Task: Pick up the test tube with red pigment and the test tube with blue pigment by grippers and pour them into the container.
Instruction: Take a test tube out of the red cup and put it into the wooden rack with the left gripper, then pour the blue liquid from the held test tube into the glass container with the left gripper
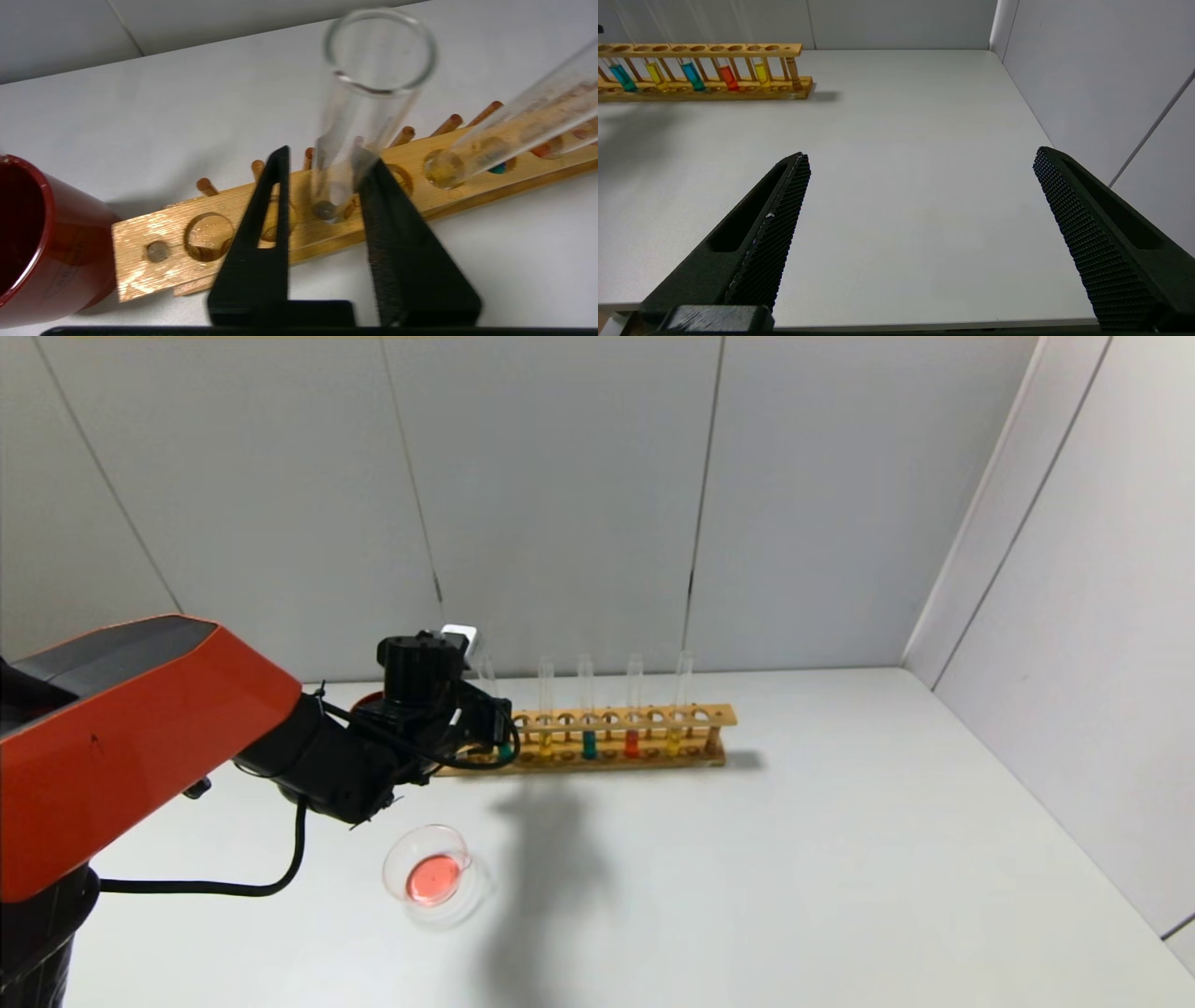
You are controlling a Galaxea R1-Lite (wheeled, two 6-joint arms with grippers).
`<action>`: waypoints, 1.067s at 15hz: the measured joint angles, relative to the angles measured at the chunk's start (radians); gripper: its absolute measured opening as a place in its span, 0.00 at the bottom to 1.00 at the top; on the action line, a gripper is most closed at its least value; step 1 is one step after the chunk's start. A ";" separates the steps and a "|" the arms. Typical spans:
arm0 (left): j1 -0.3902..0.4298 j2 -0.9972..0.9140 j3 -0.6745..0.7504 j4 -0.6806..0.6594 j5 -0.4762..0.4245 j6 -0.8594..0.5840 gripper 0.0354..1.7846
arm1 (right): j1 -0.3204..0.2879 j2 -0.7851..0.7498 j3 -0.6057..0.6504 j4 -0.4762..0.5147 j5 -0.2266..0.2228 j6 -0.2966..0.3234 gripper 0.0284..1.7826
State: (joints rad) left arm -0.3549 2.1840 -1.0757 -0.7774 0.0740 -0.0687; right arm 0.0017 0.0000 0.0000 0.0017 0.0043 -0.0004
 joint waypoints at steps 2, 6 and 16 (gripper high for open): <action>-0.004 -0.001 0.000 0.003 0.002 0.001 0.15 | 0.000 0.000 0.000 0.000 0.000 0.000 0.98; -0.010 -0.045 -0.002 0.020 0.007 0.056 0.15 | -0.001 0.000 0.000 0.000 0.000 0.000 0.98; -0.010 -0.411 -0.039 0.320 0.013 0.159 0.15 | 0.000 0.000 0.000 0.000 0.000 0.000 0.98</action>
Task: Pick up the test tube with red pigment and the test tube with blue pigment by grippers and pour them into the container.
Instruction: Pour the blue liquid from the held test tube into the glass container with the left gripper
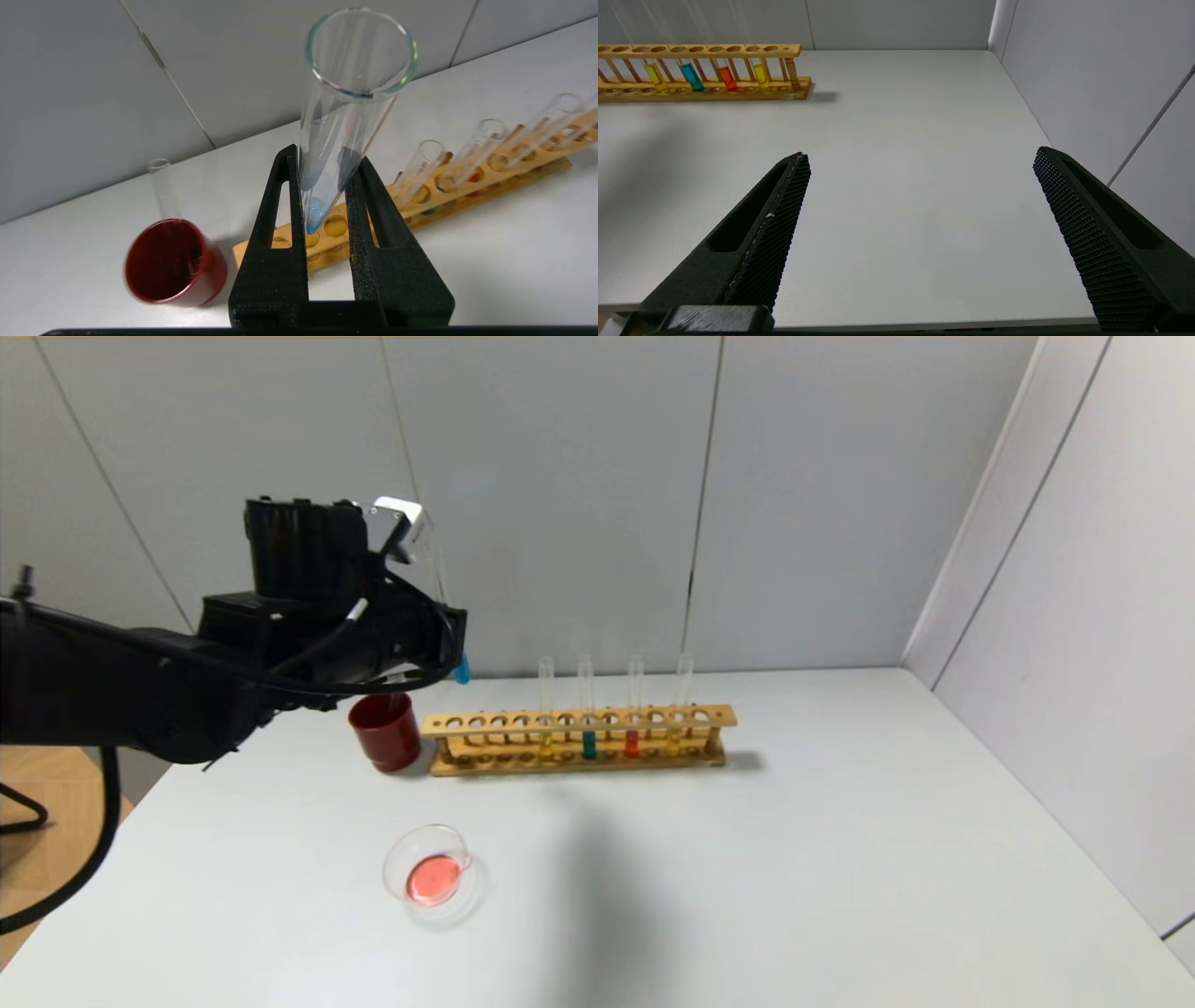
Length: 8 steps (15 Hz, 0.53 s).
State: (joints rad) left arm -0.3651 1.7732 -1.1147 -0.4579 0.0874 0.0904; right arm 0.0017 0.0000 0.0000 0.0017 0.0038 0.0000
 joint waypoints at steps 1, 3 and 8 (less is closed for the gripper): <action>0.002 -0.050 0.008 0.046 0.000 0.016 0.15 | -0.001 0.000 0.000 0.000 0.000 0.000 0.98; 0.012 -0.148 0.063 0.114 -0.003 0.065 0.15 | 0.000 0.000 0.000 0.000 0.000 0.000 0.98; 0.032 -0.331 0.269 0.127 -0.004 0.133 0.15 | 0.000 0.000 0.000 0.000 0.000 0.000 0.98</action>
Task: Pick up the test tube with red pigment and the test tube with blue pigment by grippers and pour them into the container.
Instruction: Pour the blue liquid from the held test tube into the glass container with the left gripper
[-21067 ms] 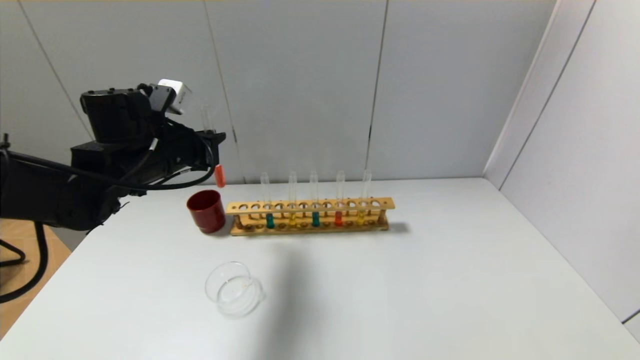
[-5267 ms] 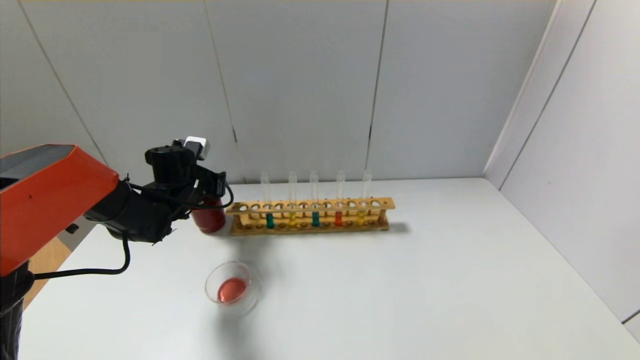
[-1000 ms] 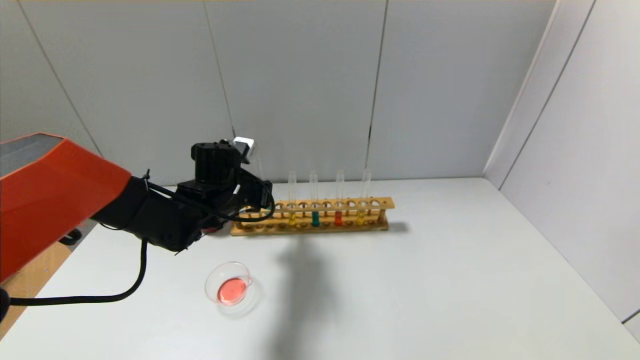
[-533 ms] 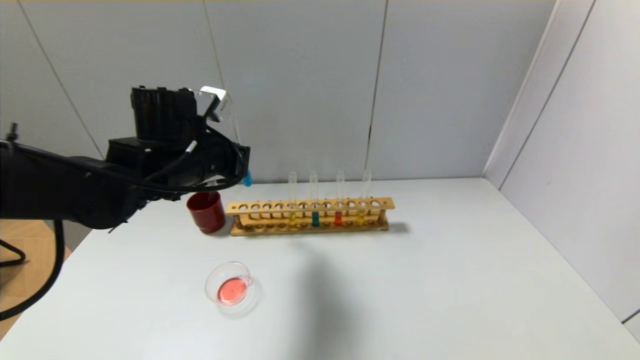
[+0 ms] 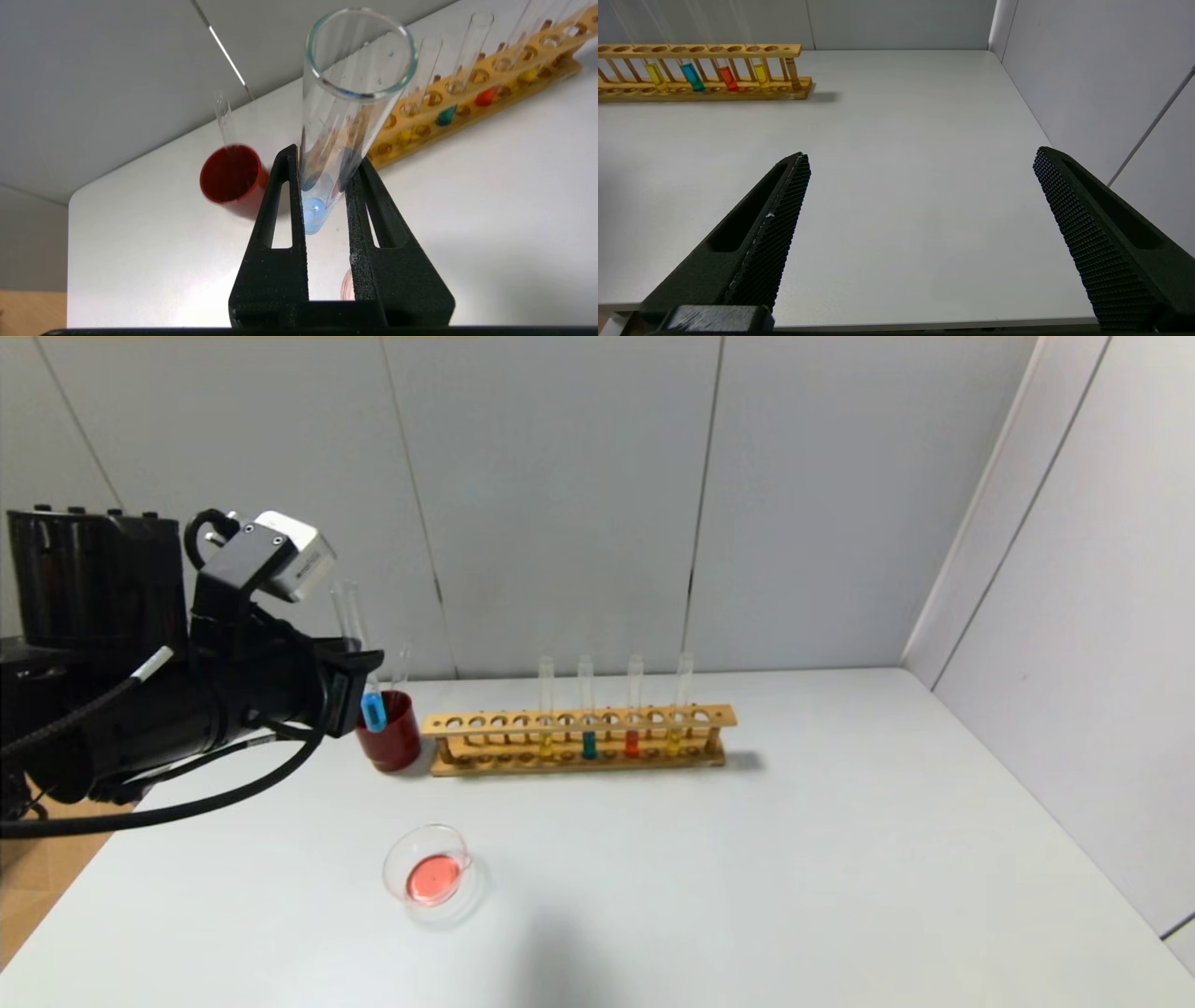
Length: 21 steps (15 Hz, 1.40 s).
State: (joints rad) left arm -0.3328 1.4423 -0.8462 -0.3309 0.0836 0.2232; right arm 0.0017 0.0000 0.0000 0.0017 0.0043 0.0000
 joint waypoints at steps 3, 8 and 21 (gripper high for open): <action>0.043 -0.065 0.111 -0.013 0.003 0.003 0.15 | 0.000 0.000 0.000 0.000 0.000 0.000 0.98; 0.172 -0.070 0.291 -0.259 -0.088 0.161 0.15 | -0.001 0.000 0.000 0.000 0.000 0.000 0.98; 0.212 0.096 0.374 -0.410 -0.350 0.668 0.15 | 0.000 0.000 0.000 0.000 0.000 0.000 0.98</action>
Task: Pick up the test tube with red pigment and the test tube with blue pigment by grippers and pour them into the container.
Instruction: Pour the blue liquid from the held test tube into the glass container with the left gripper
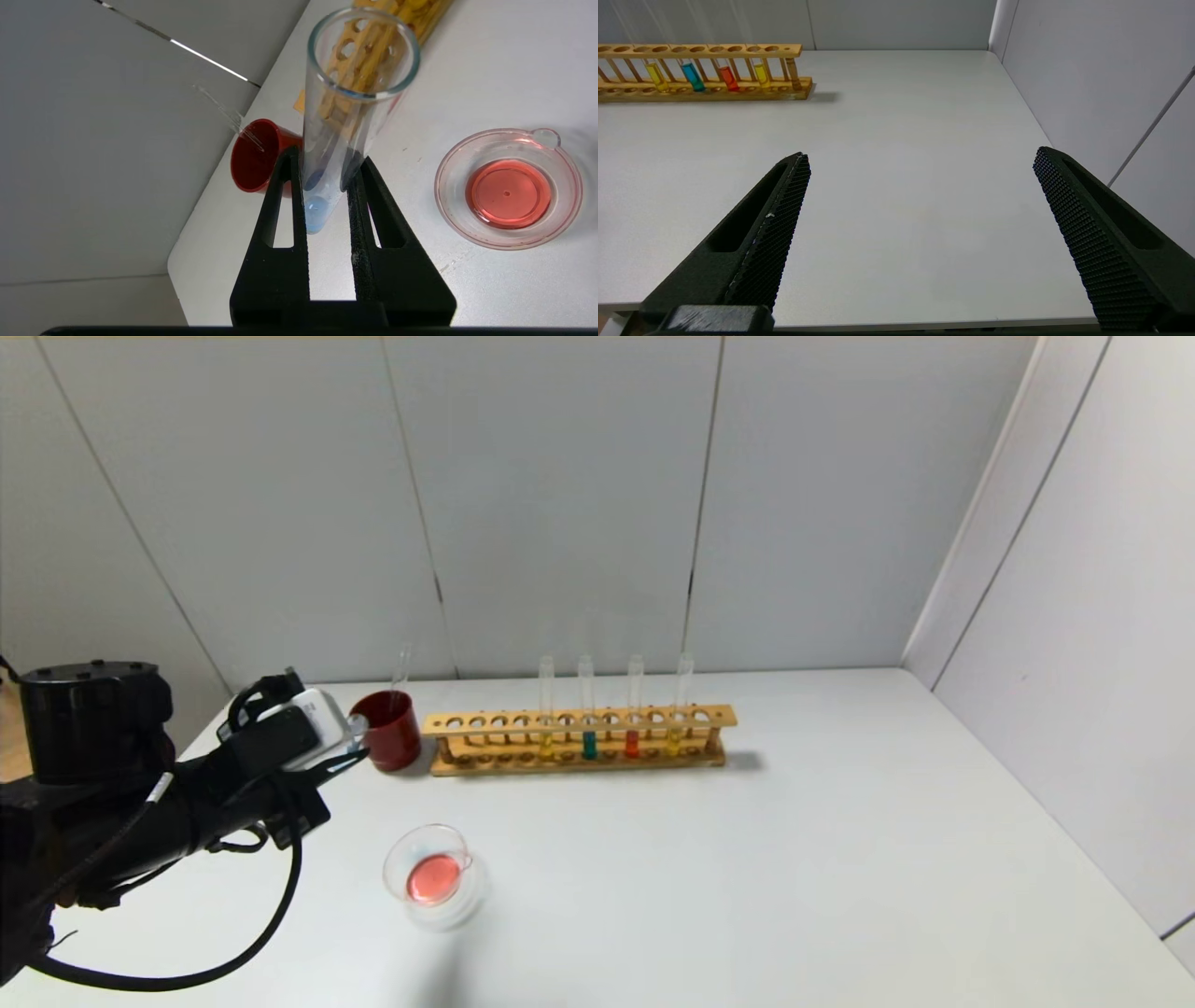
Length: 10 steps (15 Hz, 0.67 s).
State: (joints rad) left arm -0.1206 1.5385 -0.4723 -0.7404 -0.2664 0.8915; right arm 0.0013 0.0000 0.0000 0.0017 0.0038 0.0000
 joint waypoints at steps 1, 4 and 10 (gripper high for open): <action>0.001 0.016 0.004 -0.011 -0.016 0.017 0.15 | 0.000 0.000 0.000 0.000 0.000 0.000 0.98; 0.008 0.054 0.010 0.001 -0.073 0.117 0.15 | 0.000 0.000 0.000 0.000 0.000 0.000 0.98; 0.055 0.150 -0.011 0.003 -0.061 0.362 0.15 | 0.000 0.000 0.000 0.000 0.000 0.000 0.98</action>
State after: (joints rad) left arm -0.0657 1.6881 -0.4834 -0.7374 -0.3274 1.2536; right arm 0.0009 0.0000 0.0000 0.0017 0.0038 0.0000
